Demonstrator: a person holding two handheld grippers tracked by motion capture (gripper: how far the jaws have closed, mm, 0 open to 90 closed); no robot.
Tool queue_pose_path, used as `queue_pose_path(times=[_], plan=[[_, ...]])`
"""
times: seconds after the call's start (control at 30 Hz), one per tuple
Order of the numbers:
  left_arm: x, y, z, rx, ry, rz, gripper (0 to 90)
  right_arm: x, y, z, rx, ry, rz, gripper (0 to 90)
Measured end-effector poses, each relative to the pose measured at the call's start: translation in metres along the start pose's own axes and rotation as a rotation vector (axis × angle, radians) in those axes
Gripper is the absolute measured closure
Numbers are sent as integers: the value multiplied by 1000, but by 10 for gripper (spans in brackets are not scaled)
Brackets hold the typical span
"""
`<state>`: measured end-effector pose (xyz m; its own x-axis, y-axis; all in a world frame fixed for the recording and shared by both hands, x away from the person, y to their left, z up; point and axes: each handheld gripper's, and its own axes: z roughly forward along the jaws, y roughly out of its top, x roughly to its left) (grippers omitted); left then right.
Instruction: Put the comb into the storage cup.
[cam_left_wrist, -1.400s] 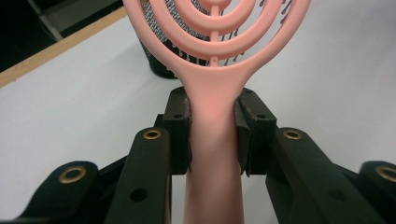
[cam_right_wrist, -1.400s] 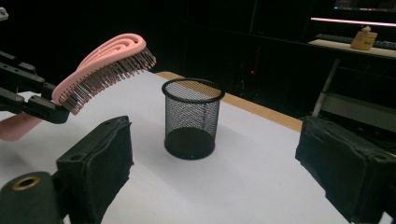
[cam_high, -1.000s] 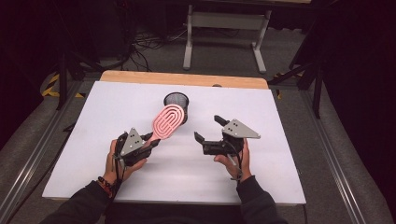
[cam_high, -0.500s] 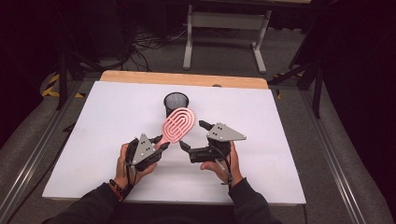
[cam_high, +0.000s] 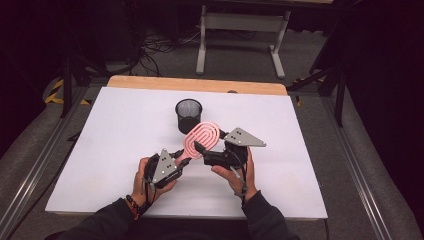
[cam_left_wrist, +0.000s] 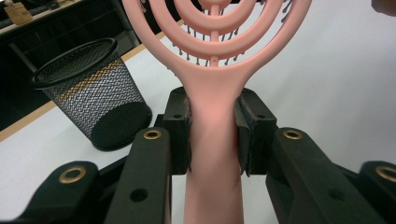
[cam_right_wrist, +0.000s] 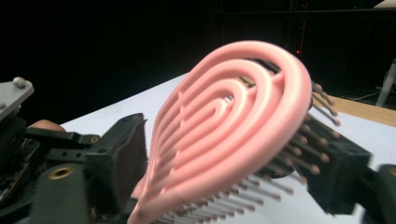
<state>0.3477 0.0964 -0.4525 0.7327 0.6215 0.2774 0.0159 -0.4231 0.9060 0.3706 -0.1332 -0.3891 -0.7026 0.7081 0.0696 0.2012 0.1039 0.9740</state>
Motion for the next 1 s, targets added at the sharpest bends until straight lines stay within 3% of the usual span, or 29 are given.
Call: queue_pose_path(times=[0.1, 0.17, 0.3, 0.37, 0.43, 1.0], plan=[[1, -1, 2, 6, -6, -17, 694, -3, -1, -1, -26, 15, 37, 341], [2, -2, 5, 15, -6, -3, 694, -6, -3, -1, -38, 25, 57, 411], [2, -3, 8, 28, -10, 4, 694, -11, -8, -1, -62, 64, 136, 470], [2, -3, 9, 29, -9, 4, 694, -11, -10, 0, -66, 79, 148, 504], [2, -3, 11, 46, 3, 42, 694, -9, -11, -1, -78, 100, 155, 551], [6, -3, 16, 40, -54, 29, 661, 0, -9, -8, -114, 154, 114, 619]])
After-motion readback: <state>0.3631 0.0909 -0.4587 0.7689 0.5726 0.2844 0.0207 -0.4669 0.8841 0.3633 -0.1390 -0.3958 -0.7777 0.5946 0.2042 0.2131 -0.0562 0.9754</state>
